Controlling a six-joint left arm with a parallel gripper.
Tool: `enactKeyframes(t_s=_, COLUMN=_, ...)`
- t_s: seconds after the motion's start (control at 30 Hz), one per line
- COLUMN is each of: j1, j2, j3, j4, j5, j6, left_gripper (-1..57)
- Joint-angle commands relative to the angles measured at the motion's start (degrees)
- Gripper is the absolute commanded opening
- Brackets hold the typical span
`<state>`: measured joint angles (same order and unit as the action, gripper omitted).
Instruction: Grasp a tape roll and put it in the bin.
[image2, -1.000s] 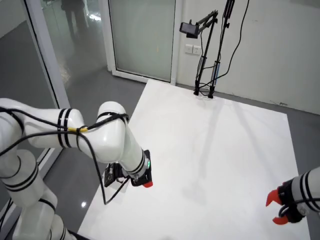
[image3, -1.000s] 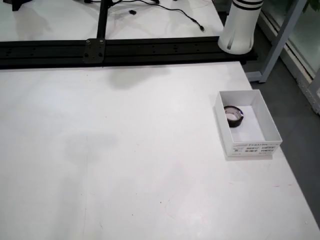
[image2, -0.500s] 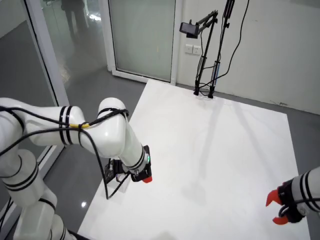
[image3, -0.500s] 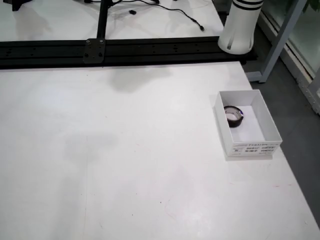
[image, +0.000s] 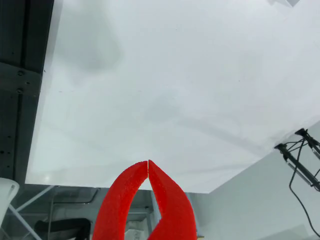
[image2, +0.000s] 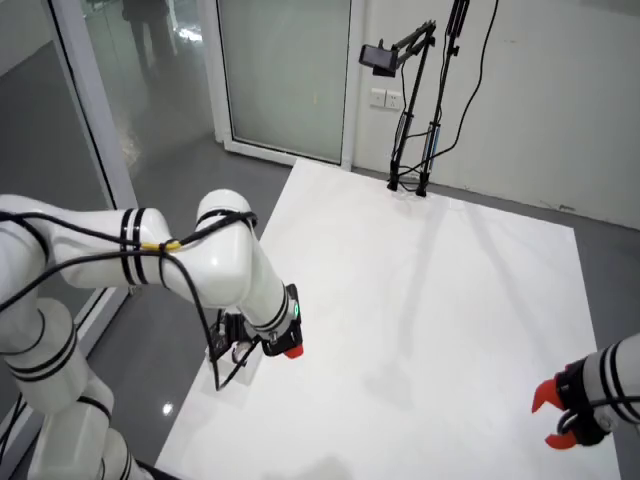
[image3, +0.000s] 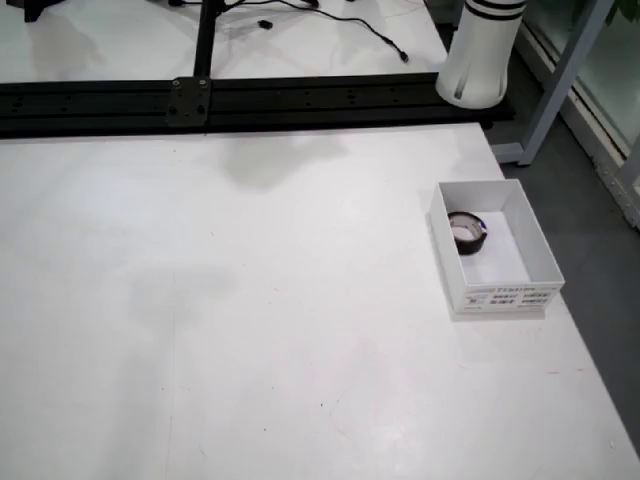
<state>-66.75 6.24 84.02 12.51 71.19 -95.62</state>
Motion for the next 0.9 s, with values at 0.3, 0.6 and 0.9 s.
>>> enactKeyframes(t_s=0.3, j1=1.0, j2=0.0, j3=0.0, j4=0.2, j5=0.0, j6=0.0, left_gripper=-0.2)
enactKeyframes(t_s=0.6, j1=2.5, j2=0.0, j3=0.0, j4=0.2, j5=0.1, j6=0.0, left_gripper=-0.2)
enactKeyframes(t_s=0.9, j1=4.3, j2=0.0, j3=0.0, j4=0.3, j5=0.1, j6=0.0, left_gripper=-0.2)
